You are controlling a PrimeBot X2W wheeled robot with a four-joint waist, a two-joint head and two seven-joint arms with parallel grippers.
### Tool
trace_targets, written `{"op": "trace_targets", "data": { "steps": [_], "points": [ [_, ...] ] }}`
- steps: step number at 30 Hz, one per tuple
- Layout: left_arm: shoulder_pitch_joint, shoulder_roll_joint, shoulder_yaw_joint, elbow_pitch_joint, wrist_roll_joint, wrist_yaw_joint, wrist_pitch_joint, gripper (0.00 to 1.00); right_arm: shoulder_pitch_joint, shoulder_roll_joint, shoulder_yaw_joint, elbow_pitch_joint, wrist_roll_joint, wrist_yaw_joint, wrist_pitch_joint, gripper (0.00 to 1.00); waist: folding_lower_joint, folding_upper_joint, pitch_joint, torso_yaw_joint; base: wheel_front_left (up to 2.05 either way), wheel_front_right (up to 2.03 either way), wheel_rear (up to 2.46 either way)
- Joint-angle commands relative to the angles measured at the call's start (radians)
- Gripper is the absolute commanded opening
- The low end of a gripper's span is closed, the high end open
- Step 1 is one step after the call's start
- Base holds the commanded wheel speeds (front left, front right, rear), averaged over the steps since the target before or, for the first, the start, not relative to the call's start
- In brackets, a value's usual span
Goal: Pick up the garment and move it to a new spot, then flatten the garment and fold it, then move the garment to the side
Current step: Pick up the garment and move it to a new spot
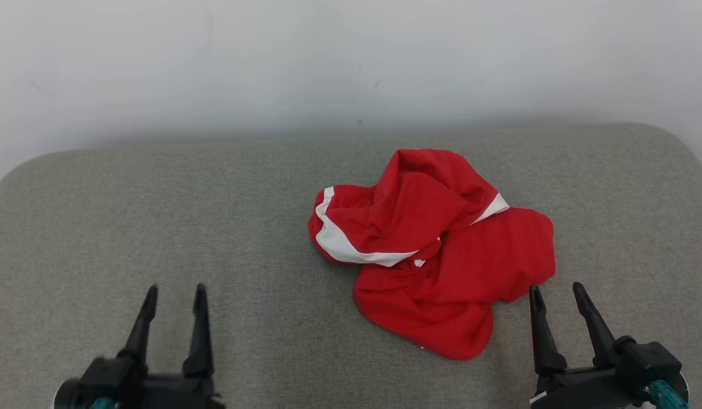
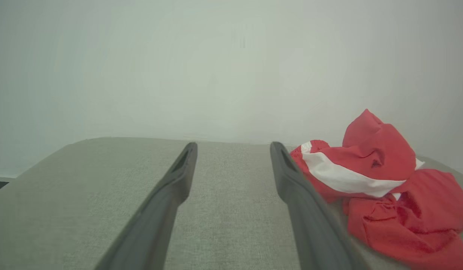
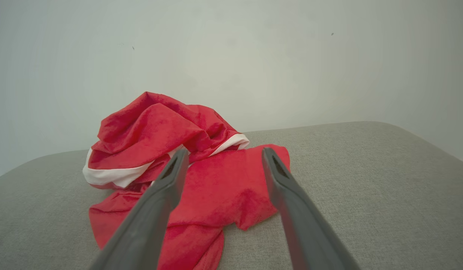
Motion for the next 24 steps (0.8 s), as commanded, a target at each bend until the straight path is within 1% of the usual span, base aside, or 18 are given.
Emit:
{"op": "trace_targets", "data": {
  "steps": [1, 7, 9, 16, 24],
  "points": [
    [-0.026, 0.002, -0.01, 0.009, 0.013, -0.007, -0.003, 1.0, -0.009, -0.002, 0.001, -0.003, 0.007, -0.002, -0.001, 1.0, 0.0, -0.0001, 0.008, -0.006, 0.0, 0.0, 0.0],
    [-0.226, 0.037, -0.12, 0.098, -0.017, -0.005, -0.003, 1.0, -0.03, 0.002, 0.012, -0.004, 0.014, -0.002, -0.001, 1.0, 0.0, -0.0001, 0.047, -0.04, 0.0, 0.0, 0.0],
    [-0.299, 0.054, -0.168, 0.138, -0.029, -0.005, -0.003, 1.0, -0.041, 0.005, 0.014, -0.004, 0.017, -0.002, -0.001, 1.0, 0.0, -0.0001, 0.064, -0.057, 0.0, 0.0, 0.0],
    [-0.521, 0.082, -0.339, 0.292, -0.095, -0.006, 0.013, 1.0, -0.056, 0.014, 0.013, -0.007, 0.021, -0.002, -0.001, 1.0, 0.0, -0.0001, 0.112, -0.118, 0.0, 0.0, 0.0],
    [-0.634, 0.092, -0.497, 0.448, -0.16, -0.004, 0.041, 1.0, -0.068, 0.02, 0.016, -0.006, 0.03, -0.002, -0.001, 1.0, 0.0, -0.0001, 0.141, -0.173, 0.0, 0.0, 0.0]
  ]
}}
